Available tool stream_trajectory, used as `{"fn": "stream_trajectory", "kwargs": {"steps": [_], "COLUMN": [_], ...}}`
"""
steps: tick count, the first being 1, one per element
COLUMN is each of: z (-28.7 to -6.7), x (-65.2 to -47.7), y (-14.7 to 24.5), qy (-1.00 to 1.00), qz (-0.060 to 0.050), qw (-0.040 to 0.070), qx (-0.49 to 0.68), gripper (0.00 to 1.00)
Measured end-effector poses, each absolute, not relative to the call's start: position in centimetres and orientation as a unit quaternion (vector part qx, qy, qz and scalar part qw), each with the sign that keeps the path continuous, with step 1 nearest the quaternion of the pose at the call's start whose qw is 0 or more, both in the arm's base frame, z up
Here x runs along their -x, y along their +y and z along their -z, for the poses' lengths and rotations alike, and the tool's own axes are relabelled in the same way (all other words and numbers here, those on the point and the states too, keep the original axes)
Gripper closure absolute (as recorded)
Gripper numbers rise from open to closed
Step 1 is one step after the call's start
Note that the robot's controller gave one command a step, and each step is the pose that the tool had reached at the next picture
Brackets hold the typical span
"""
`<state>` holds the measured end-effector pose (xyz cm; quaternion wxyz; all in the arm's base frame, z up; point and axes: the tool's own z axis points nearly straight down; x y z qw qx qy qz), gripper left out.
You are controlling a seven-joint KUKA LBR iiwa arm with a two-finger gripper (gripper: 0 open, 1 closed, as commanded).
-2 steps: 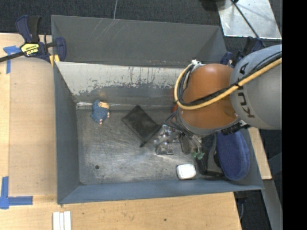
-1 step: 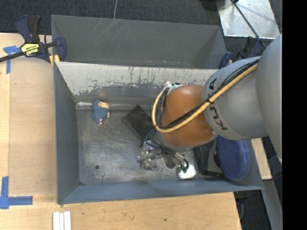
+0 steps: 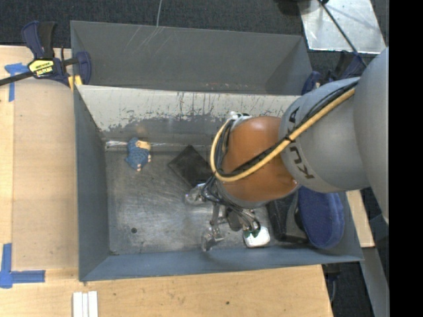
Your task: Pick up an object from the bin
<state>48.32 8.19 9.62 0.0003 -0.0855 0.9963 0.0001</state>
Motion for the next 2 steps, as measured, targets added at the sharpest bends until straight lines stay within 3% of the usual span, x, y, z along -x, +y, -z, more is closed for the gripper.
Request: {"fn": "stream_trajectory", "kwargs": {"steps": [1,2], "z": [-10.6,-21.8], "x": [-53.1,-50.2], "y": [11.2,18.3], "qy": [0.999,0.998], "qz": [-0.001,-0.002], "qw": [0.004,0.005], "qx": [0.033,0.062], "gripper": [0.00,0.00]}}
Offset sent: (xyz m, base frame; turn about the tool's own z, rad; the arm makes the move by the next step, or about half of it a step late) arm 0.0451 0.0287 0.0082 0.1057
